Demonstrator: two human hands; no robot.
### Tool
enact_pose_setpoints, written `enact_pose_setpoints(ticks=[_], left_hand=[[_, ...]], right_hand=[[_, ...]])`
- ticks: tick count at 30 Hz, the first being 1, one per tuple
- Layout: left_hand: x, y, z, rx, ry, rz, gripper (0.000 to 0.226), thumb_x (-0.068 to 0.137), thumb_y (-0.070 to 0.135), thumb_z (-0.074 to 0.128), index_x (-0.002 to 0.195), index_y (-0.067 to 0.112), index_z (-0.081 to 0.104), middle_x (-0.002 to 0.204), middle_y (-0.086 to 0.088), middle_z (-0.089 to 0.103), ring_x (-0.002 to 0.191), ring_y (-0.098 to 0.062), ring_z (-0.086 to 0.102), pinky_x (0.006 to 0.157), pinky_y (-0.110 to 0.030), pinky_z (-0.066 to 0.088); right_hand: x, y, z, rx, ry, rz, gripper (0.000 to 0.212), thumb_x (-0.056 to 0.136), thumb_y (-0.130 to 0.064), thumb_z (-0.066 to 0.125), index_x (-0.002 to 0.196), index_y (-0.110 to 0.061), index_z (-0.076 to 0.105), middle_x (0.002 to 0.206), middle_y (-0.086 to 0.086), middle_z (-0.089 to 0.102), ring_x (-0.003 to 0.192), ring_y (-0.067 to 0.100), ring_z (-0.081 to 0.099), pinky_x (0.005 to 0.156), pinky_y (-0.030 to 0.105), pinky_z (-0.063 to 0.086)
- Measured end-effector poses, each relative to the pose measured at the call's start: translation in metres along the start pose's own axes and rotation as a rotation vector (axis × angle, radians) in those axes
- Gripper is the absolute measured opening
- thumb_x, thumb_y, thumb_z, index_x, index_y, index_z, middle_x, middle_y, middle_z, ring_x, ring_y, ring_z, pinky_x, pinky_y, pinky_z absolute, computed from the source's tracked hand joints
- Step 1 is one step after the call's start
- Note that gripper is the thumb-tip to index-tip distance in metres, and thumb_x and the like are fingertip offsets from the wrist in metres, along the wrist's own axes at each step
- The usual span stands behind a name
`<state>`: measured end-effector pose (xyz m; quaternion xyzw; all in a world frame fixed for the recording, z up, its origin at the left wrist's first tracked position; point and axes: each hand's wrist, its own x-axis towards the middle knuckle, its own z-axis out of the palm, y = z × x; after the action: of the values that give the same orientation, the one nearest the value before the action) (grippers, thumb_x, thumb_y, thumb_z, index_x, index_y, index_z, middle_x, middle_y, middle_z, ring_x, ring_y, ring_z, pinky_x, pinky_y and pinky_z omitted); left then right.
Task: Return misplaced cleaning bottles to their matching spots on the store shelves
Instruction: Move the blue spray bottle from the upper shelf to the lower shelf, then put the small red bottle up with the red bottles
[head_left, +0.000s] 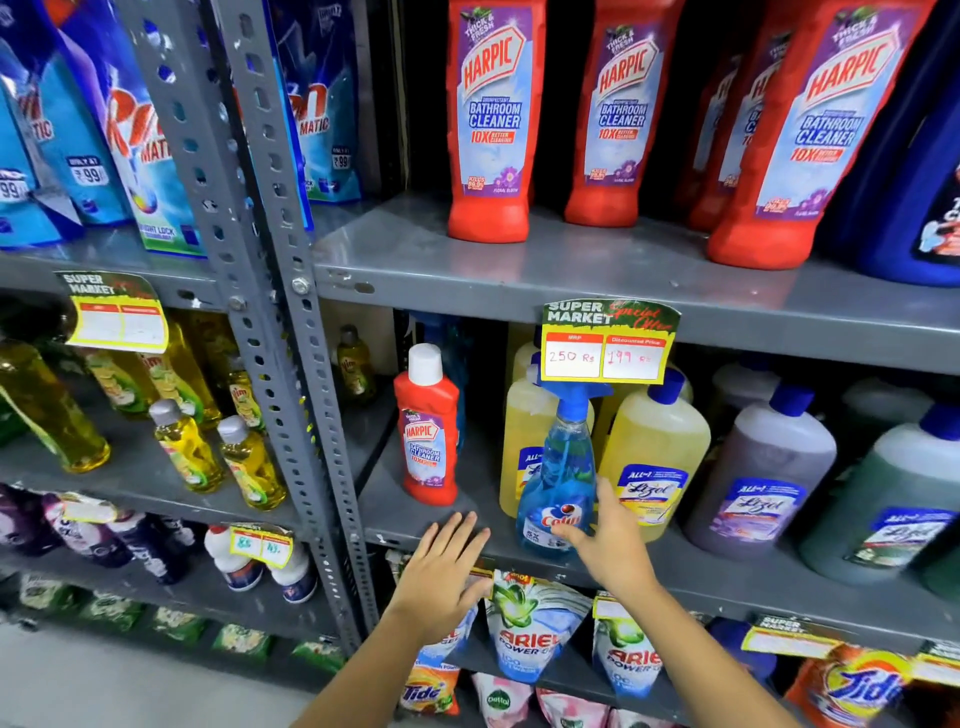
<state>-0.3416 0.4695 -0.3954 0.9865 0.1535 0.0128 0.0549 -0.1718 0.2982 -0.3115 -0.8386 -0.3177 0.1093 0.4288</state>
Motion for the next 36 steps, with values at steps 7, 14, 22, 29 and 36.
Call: enact_pose_setpoints(ticks=[7, 14, 22, 29, 36], left_hand=[[-0.007, -0.007, -0.012, 0.011, 0.112, 0.025, 0.062, 0.101, 0.056, 0.026, 0.152, 0.021, 0.028, 0.161, 0.001, 0.009, 0.148, -0.017, 0.004, 0.120, -0.042, 0.002], [-0.039, -0.056, -0.007, 0.063, 0.052, -0.097, 0.066, 0.099, 0.059, 0.026, 0.146, 0.014, 0.040, 0.151, -0.008, 0.040, 0.140, -0.023, 0.032, 0.110, -0.040, 0.020], [-0.040, -0.059, -0.010, 0.049, 0.020, -0.120, 0.067, 0.101, 0.061, 0.018, 0.143, 0.016, 0.045, 0.148, -0.008, 0.045, 0.136, -0.025, 0.042, 0.109, -0.036, 0.018], [-0.040, -0.056, -0.007, 0.044, 0.003, -0.141, 0.068, 0.101, 0.058, 0.013, 0.141, 0.016, 0.048, 0.144, -0.008, 0.050, 0.133, -0.025, 0.046, 0.108, -0.040, 0.023], [-0.042, -0.071, -0.005, 0.095, 0.039, -0.096, 0.064, 0.102, 0.056, 0.012, 0.146, 0.019, 0.041, 0.149, -0.005, 0.045, 0.137, -0.020, 0.039, 0.108, -0.040, 0.021]], right_hand=[[-0.019, 0.001, 0.006, 0.165, 0.164, 0.059, 0.086, 0.071, -0.028, 0.086, 0.139, -0.018, 0.034, 0.114, -0.004, 0.061, 0.103, 0.012, 0.063, 0.085, 0.032, 0.054], [-0.067, -0.017, 0.037, 0.292, 0.293, -0.177, 0.037, 0.090, -0.010, 0.065, 0.103, -0.042, 0.052, 0.087, -0.012, 0.065, 0.077, 0.008, 0.063, 0.064, 0.014, 0.048], [0.014, -0.109, 0.074, 0.184, 0.097, -0.322, 0.028, 0.087, -0.016, 0.066, 0.113, -0.013, 0.058, 0.088, -0.006, 0.060, 0.077, 0.002, 0.057, 0.068, 0.013, 0.046], [0.073, -0.115, 0.116, 0.114, -0.097, -0.085, 0.074, 0.073, -0.030, 0.083, 0.134, -0.015, 0.045, 0.128, 0.008, 0.056, 0.118, 0.024, 0.058, 0.097, 0.042, 0.051], [0.076, -0.114, 0.120, 0.154, -0.091, -0.036, 0.048, 0.084, -0.027, 0.074, 0.125, -0.013, 0.056, 0.122, 0.009, 0.067, 0.109, 0.025, 0.065, 0.094, 0.039, 0.053]])
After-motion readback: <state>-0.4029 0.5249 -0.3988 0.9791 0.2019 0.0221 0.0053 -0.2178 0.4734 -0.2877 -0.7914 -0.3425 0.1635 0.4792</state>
